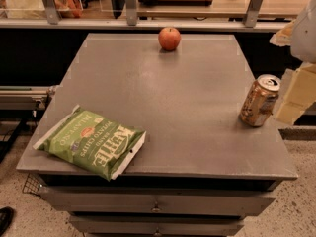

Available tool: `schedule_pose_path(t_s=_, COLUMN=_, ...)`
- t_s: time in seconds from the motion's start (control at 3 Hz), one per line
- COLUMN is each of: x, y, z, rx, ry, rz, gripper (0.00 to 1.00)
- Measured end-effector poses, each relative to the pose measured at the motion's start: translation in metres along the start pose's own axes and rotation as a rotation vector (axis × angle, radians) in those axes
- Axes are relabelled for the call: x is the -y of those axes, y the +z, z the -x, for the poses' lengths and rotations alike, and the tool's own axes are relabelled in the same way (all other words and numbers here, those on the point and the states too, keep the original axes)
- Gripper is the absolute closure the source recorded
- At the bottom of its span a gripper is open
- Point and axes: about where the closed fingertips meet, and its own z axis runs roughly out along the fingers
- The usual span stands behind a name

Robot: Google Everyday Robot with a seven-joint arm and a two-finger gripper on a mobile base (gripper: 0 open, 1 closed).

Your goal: Knock orange can over

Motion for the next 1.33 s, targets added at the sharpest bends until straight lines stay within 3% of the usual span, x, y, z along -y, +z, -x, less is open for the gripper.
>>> schedule_pose_path(t_s=0.33, x=0.0, y=0.0, z=0.0, rx=0.0, ry=0.0, rz=0.0, gripper=0.0)
schedule_pose_path(t_s=0.67, x=0.016, y=0.005, z=-0.014, rx=0.029, ry=0.039, rz=-0.013, gripper=0.0)
schedule_pose_path(t_s=1.33, x=0.042, y=0.019, z=-0.059, rx=0.143, ry=0.195, rz=0.01, gripper=0.0)
